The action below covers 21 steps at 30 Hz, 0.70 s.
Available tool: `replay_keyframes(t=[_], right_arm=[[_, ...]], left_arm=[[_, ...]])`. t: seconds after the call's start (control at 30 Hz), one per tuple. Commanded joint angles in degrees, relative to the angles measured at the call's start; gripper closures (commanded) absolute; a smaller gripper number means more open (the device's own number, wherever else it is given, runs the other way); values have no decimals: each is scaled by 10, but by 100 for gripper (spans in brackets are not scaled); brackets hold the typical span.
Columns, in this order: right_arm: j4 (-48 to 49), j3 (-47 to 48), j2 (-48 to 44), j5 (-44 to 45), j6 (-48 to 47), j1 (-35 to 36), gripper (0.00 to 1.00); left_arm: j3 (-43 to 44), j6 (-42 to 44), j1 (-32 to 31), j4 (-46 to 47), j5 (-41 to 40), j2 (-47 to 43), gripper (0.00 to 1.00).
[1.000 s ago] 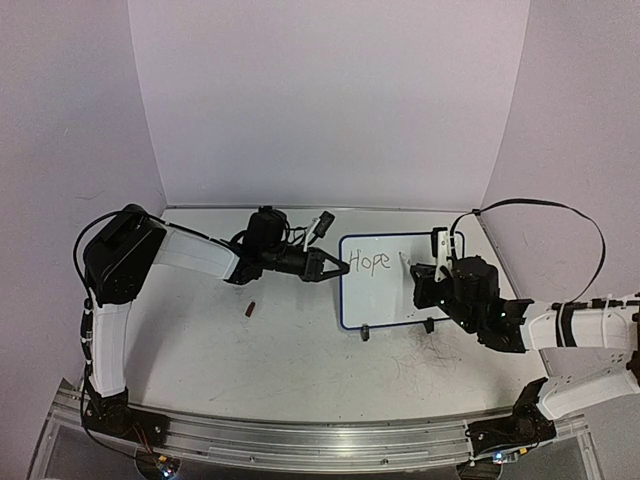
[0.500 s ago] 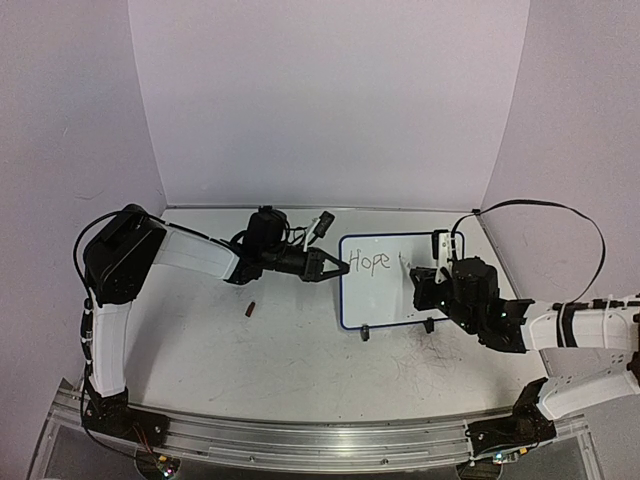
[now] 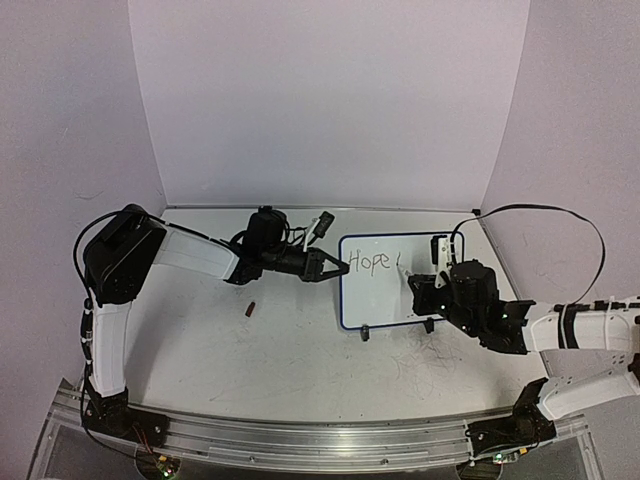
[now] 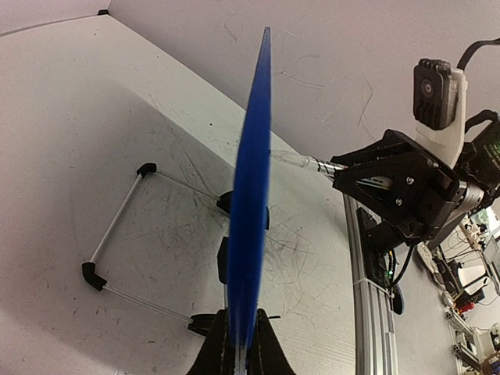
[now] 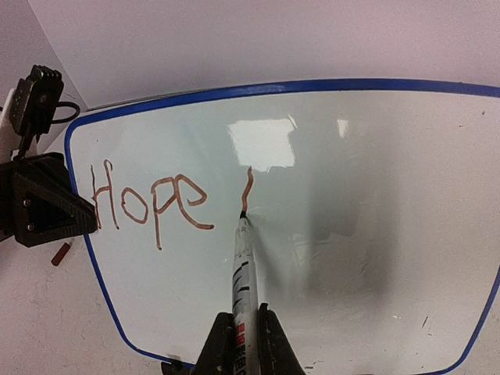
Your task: Write a sentence on the whiteboard
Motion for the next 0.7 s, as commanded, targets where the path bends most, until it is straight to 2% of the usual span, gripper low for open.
replay_keyframes(t=[0.0, 0.67], right_arm=[[-27, -7, -10, 2, 17, 5, 100], [17, 25, 13, 36, -16, 4, 100]], left_arm=[[-10, 9, 2, 9, -4, -18, 100], [-14, 6, 2, 9, -5, -22, 100]])
